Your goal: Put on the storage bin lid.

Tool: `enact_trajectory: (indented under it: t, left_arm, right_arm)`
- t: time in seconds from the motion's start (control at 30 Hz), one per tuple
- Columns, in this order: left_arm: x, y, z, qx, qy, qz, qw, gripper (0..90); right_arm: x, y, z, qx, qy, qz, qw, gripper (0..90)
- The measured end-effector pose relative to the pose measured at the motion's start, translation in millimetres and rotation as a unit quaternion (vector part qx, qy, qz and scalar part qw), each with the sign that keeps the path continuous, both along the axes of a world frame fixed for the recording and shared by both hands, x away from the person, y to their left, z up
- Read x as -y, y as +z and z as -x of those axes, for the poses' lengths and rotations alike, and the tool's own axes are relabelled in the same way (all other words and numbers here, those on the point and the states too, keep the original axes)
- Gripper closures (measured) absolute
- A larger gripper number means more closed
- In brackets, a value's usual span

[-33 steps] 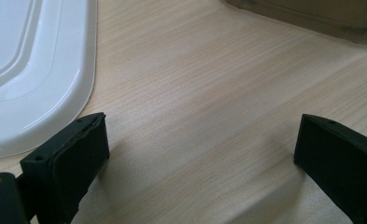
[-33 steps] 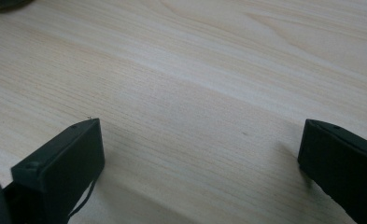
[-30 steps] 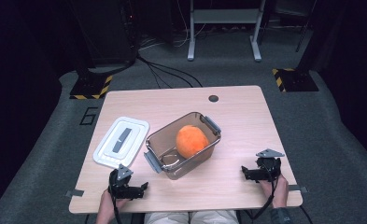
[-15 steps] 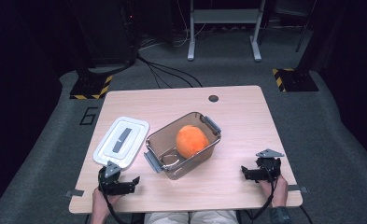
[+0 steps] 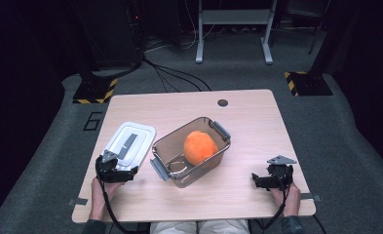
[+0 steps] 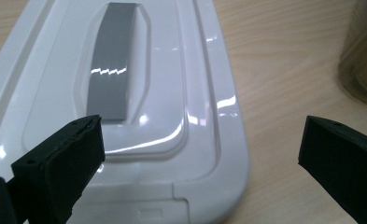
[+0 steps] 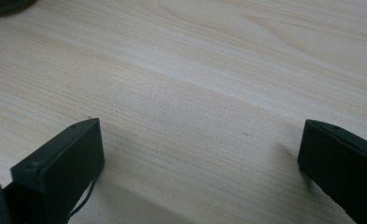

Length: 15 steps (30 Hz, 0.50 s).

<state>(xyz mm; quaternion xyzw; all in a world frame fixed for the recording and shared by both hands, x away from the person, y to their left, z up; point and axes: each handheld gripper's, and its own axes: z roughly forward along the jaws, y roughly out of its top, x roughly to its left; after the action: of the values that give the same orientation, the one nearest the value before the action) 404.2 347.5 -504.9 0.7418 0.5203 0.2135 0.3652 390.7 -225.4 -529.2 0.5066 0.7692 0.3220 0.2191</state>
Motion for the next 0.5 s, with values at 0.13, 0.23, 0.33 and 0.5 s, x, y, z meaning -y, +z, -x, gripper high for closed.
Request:
enact_trajectory:
  t: [0.13,0.23,0.33,0.5]
  left_arm:
    - [-5.0,2.3,-18.6,-0.001,0.006,0.005,1.0000,0.4]
    - [-8.0,4.2,-34.4,-0.003,0.013,0.006,0.9999,0.6]
    - [-11.4,6.4,-49.3,-0.004,0.021,0.012,0.9997,0.4]
    - [-15.0,9.0,-67.0,-0.009,0.039,0.015,0.9991,0.4]
  right_arm:
    - [0.0,0.0,0.0,0.000,0.000,0.000,1.0000,0.0]
    - [0.0,-0.1,-0.1,0.000,0.000,-0.001,1.0000,0.0]
    - [0.0,0.0,-0.1,0.000,0.000,0.000,1.0000,0.0]
    - [0.2,-0.1,-0.2,0.000,0.001,-0.001,1.0000,0.0]
